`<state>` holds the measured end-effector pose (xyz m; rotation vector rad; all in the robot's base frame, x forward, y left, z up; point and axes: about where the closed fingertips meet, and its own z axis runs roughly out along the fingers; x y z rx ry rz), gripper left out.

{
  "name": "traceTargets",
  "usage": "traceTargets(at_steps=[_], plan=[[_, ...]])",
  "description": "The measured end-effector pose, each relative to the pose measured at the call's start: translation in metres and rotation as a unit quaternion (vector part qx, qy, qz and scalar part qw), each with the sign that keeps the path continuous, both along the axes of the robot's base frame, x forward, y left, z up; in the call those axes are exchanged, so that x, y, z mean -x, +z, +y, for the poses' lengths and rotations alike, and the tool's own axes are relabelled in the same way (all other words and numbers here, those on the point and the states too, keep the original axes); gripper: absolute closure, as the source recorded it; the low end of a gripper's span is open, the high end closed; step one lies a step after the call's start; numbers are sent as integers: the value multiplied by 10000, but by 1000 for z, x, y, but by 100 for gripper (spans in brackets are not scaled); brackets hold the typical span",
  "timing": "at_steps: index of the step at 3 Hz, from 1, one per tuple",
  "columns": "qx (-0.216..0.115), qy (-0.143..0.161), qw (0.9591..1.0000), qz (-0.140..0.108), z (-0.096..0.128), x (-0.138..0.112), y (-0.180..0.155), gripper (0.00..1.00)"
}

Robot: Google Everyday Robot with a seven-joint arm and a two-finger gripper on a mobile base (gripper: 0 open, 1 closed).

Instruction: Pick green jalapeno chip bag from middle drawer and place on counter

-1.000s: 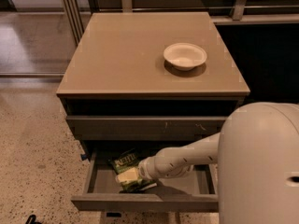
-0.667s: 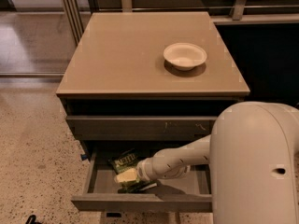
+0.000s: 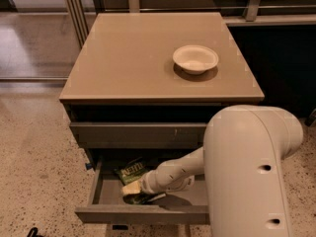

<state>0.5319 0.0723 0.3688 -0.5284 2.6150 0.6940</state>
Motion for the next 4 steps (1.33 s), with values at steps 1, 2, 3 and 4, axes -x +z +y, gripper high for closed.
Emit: traceTargets(at_steps=[1,2,3,4], plan=[[4,11,10000,1,1,0,0,41],[4,11,10000,1,1,0,0,64],[4,11,10000,1,1,0,0,87],[-9,60,10000,-6,2,0,1,100]])
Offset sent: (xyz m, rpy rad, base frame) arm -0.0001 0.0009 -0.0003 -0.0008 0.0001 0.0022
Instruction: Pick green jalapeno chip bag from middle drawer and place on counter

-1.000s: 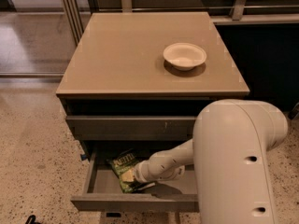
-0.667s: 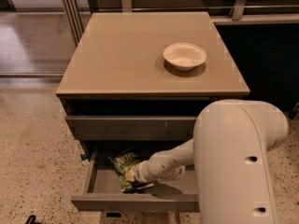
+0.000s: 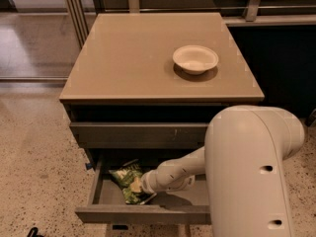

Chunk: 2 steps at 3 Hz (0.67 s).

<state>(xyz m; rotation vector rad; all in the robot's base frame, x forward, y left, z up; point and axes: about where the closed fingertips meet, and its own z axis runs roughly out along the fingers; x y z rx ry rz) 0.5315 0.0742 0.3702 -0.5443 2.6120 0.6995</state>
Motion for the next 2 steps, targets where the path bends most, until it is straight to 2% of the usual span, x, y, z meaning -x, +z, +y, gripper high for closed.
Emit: traceTargets(at_steps=[1,2], plan=[[-133,506,9986,-67,10,4,18,100],[-138,705,9967,-367,-11,11,62,100]])
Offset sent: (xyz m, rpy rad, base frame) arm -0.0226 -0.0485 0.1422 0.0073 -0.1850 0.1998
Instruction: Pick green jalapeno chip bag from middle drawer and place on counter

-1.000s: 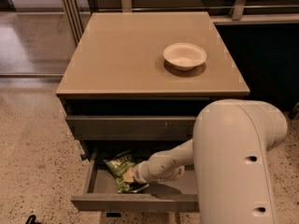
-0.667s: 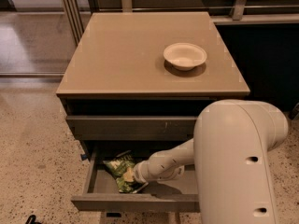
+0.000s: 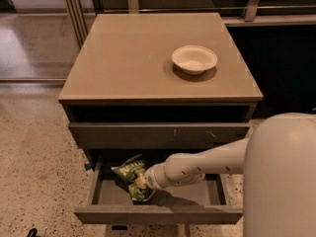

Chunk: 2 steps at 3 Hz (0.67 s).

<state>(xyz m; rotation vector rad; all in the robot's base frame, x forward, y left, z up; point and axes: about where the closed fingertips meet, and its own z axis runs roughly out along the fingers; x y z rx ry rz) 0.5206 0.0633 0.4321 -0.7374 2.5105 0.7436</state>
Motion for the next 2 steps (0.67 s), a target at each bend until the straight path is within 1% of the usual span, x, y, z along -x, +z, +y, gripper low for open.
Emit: traceTargets(at_steps=[1,2], plan=[[30,-79,9989,-463,-32,22,65,100],[-67,-155,9967,-797,-54,57,124,100]])
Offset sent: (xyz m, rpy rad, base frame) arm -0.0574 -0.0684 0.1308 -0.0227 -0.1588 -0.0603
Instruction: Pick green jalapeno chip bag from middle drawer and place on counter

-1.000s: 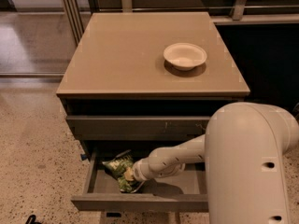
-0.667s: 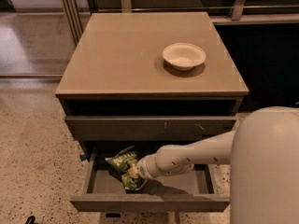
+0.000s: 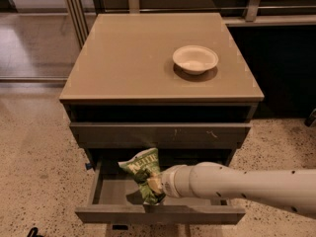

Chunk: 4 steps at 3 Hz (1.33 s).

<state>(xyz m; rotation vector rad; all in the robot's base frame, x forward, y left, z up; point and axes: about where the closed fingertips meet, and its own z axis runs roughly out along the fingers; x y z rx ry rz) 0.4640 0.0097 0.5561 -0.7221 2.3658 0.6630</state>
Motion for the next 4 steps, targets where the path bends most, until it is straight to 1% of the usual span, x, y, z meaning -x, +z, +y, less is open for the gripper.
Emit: traceTargets(at_steps=[1,2,3,4], plan=[[17,29,10000,-1,2,1,0,100],[103,76,9992,-388,2,5,37,100],[332,227,9943,-987,13,16,106,100],[553,359,9860,-1529,22,19,177,100]])
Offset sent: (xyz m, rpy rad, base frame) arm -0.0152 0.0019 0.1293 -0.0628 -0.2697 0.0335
